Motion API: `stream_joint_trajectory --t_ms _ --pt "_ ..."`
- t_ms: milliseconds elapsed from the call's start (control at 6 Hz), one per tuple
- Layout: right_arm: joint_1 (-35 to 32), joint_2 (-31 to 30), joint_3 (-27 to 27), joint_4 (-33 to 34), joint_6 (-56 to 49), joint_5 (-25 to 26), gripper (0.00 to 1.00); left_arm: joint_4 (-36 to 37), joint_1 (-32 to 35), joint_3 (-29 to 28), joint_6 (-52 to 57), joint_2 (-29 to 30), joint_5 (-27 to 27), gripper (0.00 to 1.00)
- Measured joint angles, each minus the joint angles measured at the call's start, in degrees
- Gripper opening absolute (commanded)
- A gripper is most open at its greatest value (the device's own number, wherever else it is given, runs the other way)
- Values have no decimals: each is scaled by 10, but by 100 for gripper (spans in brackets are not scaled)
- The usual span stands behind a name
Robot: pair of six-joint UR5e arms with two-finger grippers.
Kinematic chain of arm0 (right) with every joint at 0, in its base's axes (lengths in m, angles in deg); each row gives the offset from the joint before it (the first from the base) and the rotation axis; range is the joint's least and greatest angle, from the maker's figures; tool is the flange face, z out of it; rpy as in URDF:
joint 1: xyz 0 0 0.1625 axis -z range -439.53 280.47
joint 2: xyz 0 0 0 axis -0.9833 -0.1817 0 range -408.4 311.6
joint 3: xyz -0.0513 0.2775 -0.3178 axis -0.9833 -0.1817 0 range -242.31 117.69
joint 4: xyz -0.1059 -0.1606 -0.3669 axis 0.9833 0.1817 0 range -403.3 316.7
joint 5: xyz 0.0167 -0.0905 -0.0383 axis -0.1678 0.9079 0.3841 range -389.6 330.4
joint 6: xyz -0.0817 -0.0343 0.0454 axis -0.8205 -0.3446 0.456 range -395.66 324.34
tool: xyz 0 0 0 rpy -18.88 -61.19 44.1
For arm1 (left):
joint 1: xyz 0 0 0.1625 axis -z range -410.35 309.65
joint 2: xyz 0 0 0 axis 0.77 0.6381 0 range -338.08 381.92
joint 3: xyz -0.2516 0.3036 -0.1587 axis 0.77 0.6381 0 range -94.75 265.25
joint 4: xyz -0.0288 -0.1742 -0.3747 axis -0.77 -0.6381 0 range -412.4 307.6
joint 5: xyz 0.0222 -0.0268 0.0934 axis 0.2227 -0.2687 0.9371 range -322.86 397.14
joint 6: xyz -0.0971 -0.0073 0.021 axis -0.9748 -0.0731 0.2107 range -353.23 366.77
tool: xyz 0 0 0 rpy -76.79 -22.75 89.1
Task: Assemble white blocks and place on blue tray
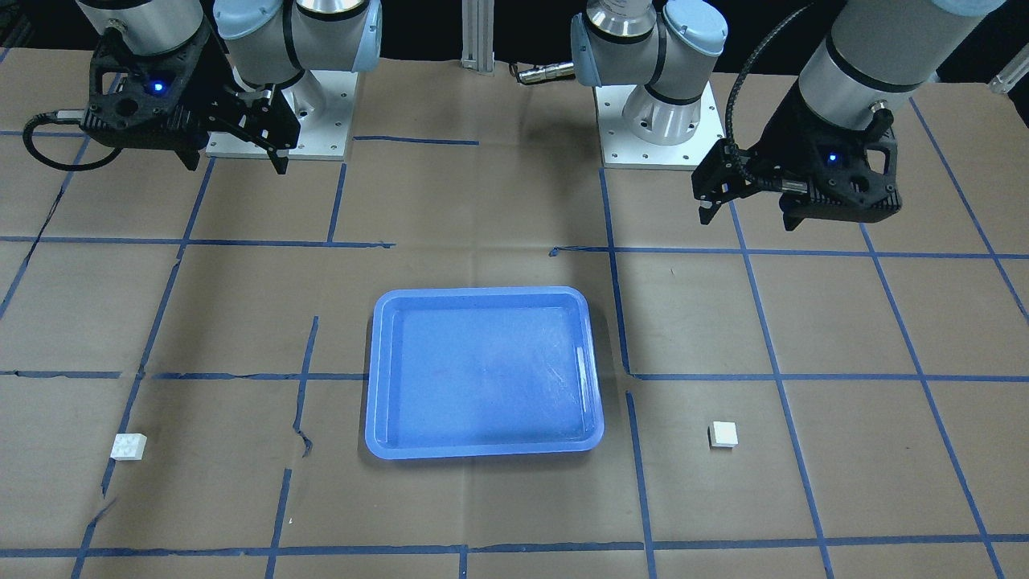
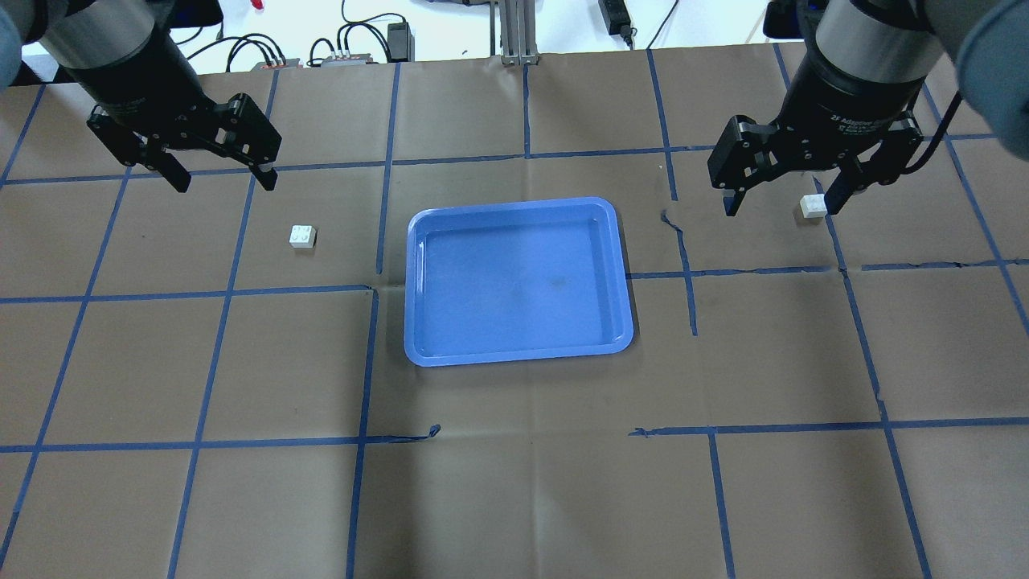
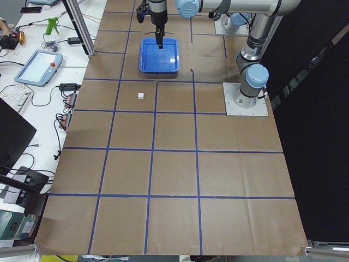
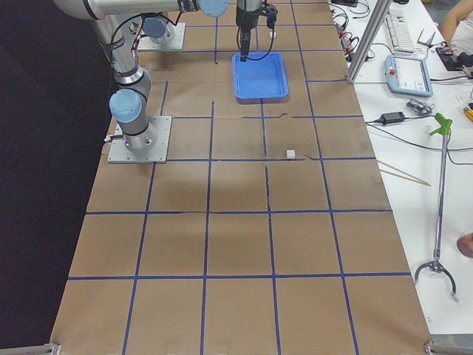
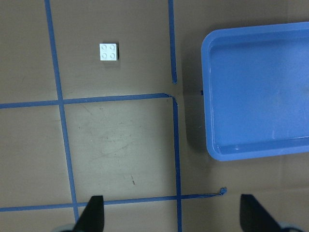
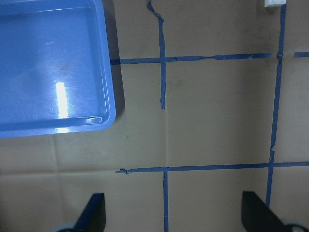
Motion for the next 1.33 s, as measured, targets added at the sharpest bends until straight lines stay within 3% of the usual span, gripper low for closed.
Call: stream_joint_trajectory --t_ms 500,833,1333 --pt "0 0 0 1 -1 -1 100 5 -28 2 23 5 4 99" --pt "2 1 -1 19 -27 1 100 39 -61 21 104 29 3 99" --pt "15 2 -2 48 -313 4 100 168 -67 35 121 128 4 99"
